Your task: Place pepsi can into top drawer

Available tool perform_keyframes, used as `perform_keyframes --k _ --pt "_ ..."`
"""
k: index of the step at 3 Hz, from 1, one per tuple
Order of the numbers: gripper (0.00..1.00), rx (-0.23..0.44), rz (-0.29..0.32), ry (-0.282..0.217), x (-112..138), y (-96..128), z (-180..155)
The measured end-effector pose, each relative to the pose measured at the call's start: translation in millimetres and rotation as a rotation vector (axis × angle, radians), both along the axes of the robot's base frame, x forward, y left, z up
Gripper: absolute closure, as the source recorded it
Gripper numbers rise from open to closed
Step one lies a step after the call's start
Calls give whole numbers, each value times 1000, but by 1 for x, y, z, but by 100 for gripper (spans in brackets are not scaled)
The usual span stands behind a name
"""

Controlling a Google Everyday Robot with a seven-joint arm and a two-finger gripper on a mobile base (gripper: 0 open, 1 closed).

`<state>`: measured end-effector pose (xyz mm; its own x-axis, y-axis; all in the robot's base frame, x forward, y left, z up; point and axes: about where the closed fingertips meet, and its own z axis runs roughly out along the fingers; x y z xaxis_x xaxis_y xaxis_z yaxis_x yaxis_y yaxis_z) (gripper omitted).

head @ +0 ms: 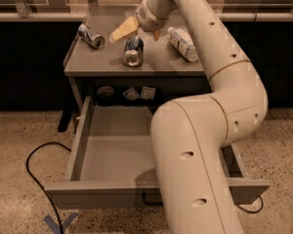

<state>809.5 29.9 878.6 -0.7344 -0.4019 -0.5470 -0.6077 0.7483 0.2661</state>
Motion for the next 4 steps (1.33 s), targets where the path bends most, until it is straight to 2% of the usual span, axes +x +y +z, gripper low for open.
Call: perform_keyframes --k 1,4 --pt "0 -36 -57 41 1 1 -8" --pt "1 -89 -121 118 -3 7 -24"
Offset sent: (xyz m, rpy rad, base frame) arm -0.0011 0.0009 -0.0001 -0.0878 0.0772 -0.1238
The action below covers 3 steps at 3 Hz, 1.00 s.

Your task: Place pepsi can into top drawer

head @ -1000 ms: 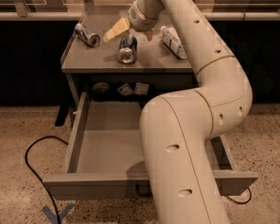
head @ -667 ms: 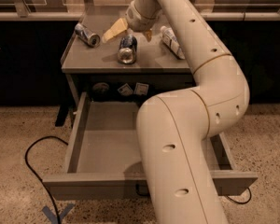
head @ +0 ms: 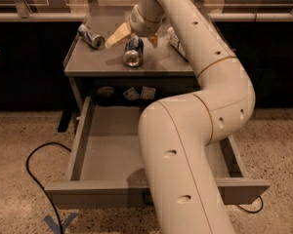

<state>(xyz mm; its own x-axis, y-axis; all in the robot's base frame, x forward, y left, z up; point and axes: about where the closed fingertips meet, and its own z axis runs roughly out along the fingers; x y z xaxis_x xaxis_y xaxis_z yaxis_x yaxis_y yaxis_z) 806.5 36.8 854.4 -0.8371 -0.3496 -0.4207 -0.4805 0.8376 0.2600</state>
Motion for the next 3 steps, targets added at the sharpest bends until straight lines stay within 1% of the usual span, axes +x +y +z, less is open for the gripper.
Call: perform_keyframes --k 1,3 --pt "19 0 0 0 0 0 0" --pt "65 0 0 0 0 0 0"
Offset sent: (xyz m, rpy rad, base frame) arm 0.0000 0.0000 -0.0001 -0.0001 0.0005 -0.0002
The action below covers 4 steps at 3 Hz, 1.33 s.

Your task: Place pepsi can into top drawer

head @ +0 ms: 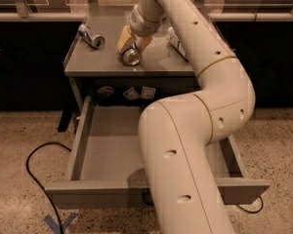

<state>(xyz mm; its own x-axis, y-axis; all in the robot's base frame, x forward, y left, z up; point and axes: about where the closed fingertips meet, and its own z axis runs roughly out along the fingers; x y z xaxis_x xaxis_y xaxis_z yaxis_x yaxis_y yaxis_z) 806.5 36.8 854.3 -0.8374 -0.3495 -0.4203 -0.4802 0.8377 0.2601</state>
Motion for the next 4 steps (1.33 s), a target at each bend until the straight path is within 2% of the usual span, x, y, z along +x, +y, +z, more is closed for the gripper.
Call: perform_keyframes --k 1,2,3,4 --pt "89 70 71 -23 -5 -4 7" --pt "100 155 187 -25 -22 -5 11" --pt "100 245 327 -36 -46 -5 18" --pt "100 322 438 -32 -76 -6 20"
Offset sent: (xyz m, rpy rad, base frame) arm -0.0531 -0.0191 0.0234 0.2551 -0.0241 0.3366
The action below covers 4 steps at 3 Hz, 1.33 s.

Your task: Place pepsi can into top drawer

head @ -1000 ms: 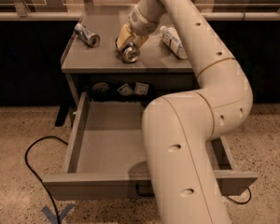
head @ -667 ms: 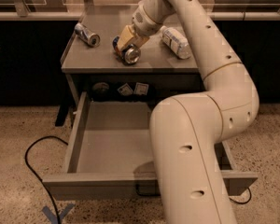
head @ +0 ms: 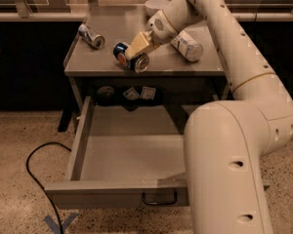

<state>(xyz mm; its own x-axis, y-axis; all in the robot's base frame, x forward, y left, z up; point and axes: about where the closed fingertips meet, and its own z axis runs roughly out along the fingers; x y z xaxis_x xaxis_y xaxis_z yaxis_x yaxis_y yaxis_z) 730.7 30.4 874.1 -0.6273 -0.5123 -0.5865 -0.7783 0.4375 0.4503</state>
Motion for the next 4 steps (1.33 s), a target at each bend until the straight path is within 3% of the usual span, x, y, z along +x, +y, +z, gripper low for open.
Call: perform_keyframes --k 1,2,3,4 --pt "100 34 51 -4 -31 -9 -2" --pt "100 38 64 -16 -62 -21 -5" --pt "100 -1 68 -12 -98 -29 -18" --pt "100 -12 83 20 -105 -25 -33"
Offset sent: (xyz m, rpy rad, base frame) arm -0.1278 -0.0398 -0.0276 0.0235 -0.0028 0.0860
